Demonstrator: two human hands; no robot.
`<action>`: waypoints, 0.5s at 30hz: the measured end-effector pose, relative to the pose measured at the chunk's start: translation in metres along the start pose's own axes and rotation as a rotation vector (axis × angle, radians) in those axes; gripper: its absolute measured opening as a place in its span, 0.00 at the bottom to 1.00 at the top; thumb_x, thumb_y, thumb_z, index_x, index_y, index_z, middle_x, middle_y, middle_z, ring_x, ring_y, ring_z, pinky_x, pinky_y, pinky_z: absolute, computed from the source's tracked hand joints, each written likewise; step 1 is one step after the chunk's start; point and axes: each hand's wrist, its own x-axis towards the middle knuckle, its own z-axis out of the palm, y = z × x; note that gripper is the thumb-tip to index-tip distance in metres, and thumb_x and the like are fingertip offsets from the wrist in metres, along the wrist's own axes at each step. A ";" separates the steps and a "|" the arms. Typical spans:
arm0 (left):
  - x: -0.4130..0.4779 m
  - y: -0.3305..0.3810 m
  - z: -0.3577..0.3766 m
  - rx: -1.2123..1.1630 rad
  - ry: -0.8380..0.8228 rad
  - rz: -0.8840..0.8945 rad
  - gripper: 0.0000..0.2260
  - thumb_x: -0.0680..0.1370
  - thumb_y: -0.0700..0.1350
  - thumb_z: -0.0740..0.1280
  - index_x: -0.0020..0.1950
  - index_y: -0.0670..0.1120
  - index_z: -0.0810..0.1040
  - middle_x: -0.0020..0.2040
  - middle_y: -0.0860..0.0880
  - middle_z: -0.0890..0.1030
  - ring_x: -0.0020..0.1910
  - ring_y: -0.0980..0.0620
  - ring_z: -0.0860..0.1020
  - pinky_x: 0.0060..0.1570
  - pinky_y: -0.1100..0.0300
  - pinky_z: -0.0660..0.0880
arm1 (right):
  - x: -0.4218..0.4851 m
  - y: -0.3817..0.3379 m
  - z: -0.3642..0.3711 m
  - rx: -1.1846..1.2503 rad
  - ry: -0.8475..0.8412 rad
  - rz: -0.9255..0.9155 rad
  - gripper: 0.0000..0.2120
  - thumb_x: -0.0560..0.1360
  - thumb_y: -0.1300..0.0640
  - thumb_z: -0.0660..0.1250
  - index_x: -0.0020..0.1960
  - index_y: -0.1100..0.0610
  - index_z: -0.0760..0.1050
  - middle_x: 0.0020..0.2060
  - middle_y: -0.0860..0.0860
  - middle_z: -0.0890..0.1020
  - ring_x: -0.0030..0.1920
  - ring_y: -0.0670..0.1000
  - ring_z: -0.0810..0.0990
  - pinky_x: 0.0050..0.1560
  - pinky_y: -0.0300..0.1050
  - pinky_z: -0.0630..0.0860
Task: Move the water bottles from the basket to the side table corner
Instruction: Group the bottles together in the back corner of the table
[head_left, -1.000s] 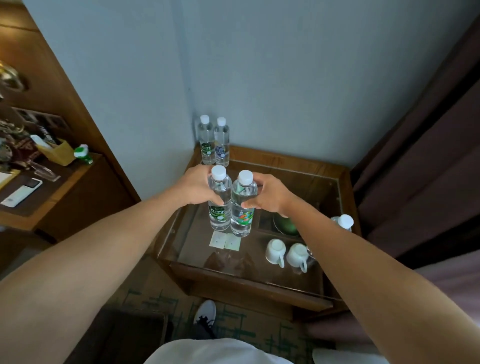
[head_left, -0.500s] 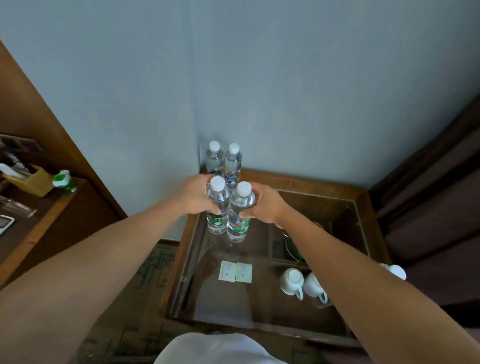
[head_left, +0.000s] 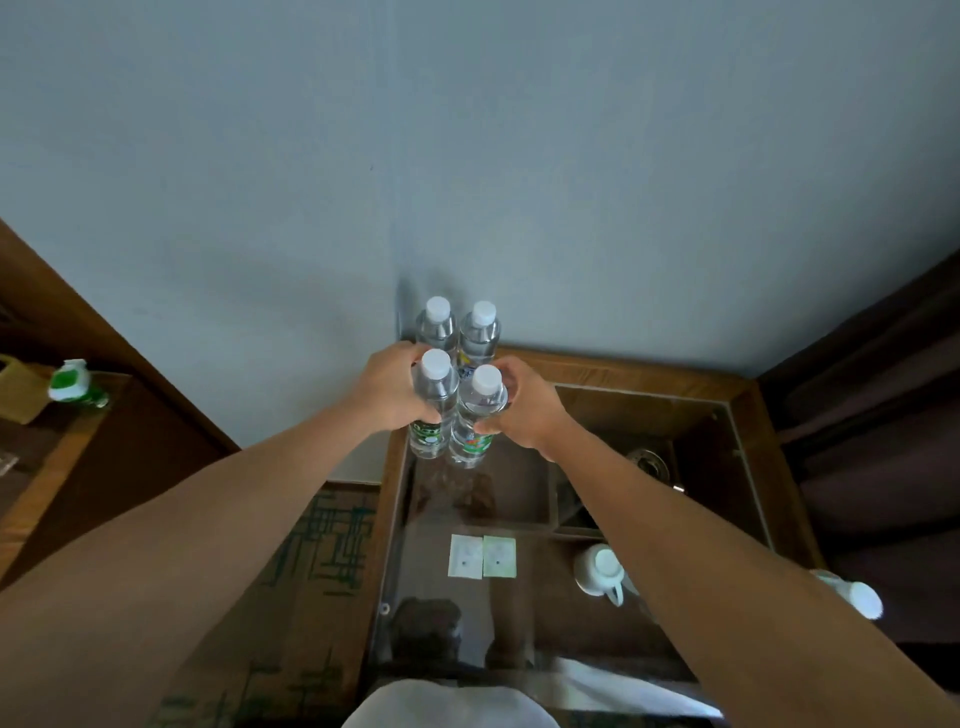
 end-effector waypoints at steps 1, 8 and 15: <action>0.004 -0.001 0.001 -0.009 0.004 0.002 0.35 0.57 0.40 0.84 0.63 0.45 0.79 0.59 0.46 0.81 0.57 0.45 0.79 0.55 0.56 0.74 | 0.004 -0.001 0.001 0.002 0.004 0.020 0.35 0.60 0.64 0.84 0.63 0.53 0.74 0.60 0.50 0.83 0.59 0.51 0.80 0.63 0.50 0.77; 0.019 -0.012 0.006 -0.079 0.058 0.009 0.33 0.58 0.38 0.82 0.62 0.47 0.80 0.57 0.47 0.83 0.55 0.47 0.81 0.56 0.55 0.76 | 0.028 -0.001 0.006 0.060 0.004 0.075 0.32 0.59 0.67 0.83 0.59 0.52 0.76 0.56 0.49 0.83 0.57 0.53 0.81 0.60 0.52 0.80; 0.030 -0.024 0.016 -0.114 0.107 -0.015 0.29 0.59 0.34 0.81 0.58 0.47 0.80 0.53 0.50 0.82 0.51 0.49 0.79 0.50 0.61 0.71 | 0.038 0.000 0.019 0.087 0.042 0.124 0.31 0.62 0.66 0.82 0.60 0.48 0.76 0.53 0.46 0.81 0.55 0.51 0.79 0.55 0.47 0.78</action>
